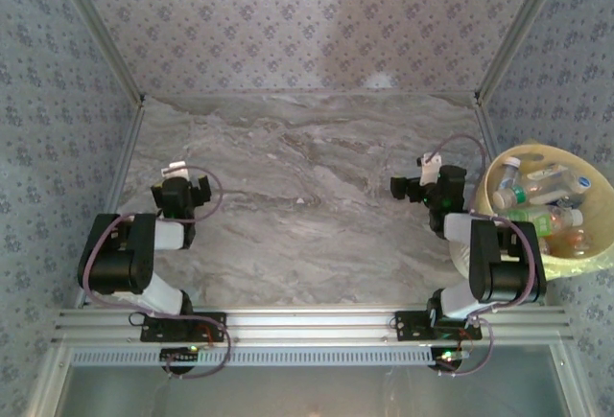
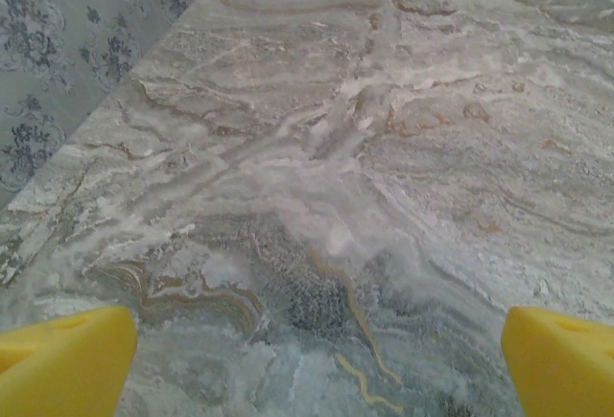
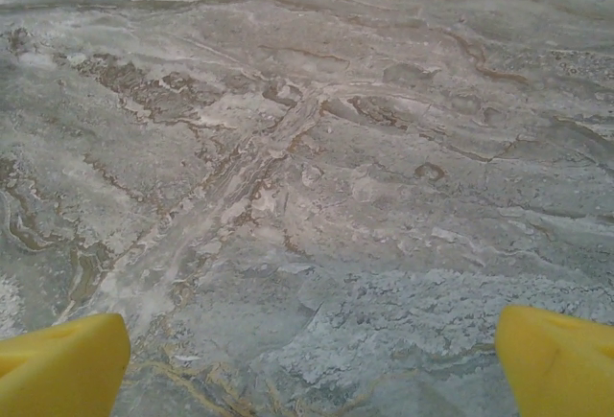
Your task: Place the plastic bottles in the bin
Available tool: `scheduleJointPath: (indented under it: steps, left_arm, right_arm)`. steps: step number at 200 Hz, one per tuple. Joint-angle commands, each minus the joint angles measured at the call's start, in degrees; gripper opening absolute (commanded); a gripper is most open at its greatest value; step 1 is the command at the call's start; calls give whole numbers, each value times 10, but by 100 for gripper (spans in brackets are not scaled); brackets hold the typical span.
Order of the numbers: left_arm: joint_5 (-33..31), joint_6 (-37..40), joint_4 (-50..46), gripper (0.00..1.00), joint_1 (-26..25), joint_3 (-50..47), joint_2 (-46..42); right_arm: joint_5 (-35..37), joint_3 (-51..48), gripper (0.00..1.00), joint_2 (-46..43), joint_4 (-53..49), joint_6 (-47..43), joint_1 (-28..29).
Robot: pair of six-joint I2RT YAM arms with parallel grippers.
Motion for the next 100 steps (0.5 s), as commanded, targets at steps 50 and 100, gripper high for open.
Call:
scheduleJointPath:
  steps: [50, 100]
  left_arm:
    - [-4, -6, 23, 98, 3, 8, -10]
    - [-4, -7, 21, 98, 3, 8, -10]
  right_arm:
    - [5, -44, 100, 25, 132, 16, -22]
    - [17, -50, 100, 39, 165, 46, -17]
